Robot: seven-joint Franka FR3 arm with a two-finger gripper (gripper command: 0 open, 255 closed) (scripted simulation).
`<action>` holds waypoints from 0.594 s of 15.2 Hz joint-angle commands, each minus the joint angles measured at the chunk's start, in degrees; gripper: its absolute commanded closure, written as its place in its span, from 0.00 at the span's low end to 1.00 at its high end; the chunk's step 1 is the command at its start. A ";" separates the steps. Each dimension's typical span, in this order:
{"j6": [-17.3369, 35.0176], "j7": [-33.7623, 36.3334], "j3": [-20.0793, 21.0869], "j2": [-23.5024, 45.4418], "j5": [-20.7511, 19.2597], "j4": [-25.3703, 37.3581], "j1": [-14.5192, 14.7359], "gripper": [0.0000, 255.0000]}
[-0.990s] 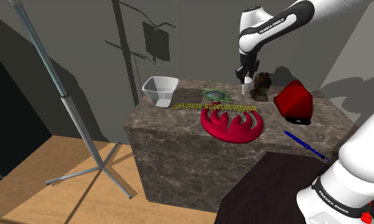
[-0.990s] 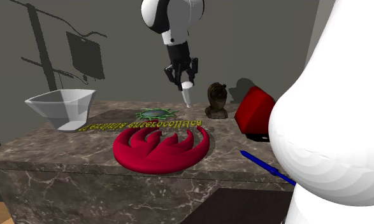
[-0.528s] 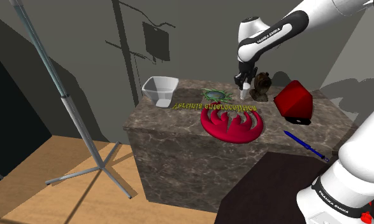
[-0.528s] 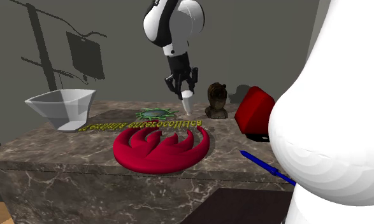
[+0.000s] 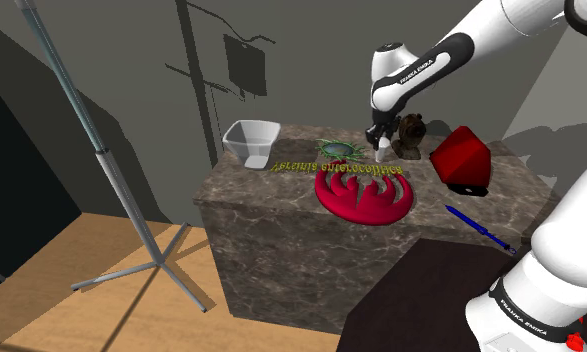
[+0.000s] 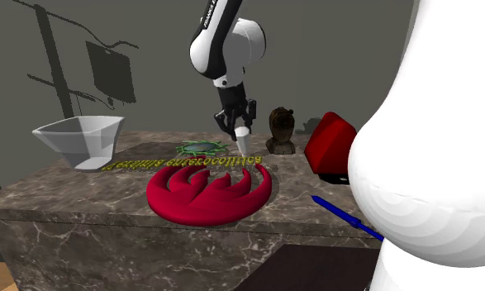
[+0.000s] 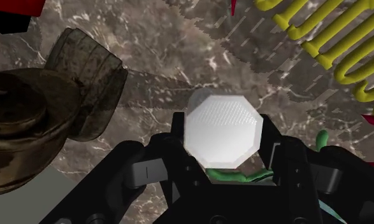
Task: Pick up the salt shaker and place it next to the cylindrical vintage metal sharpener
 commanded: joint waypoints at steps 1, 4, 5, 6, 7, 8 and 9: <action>1.09 0.64 -0.07 1.23 -0.37 -0.49 0.04 1.00; 3.04 1.48 -0.24 2.79 -1.04 -0.97 0.05 1.00; 3.69 1.76 -0.31 3.32 -1.27 -1.10 0.06 1.00; 4.33 2.05 -0.38 3.87 -1.50 -1.22 0.08 1.00; 5.20 2.46 -0.48 4.63 -1.83 -1.37 0.11 1.00; 5.20 2.45 -0.48 4.62 -1.83 -1.38 0.10 1.00; 5.20 2.45 -0.48 4.63 -1.83 -1.37 0.11 1.00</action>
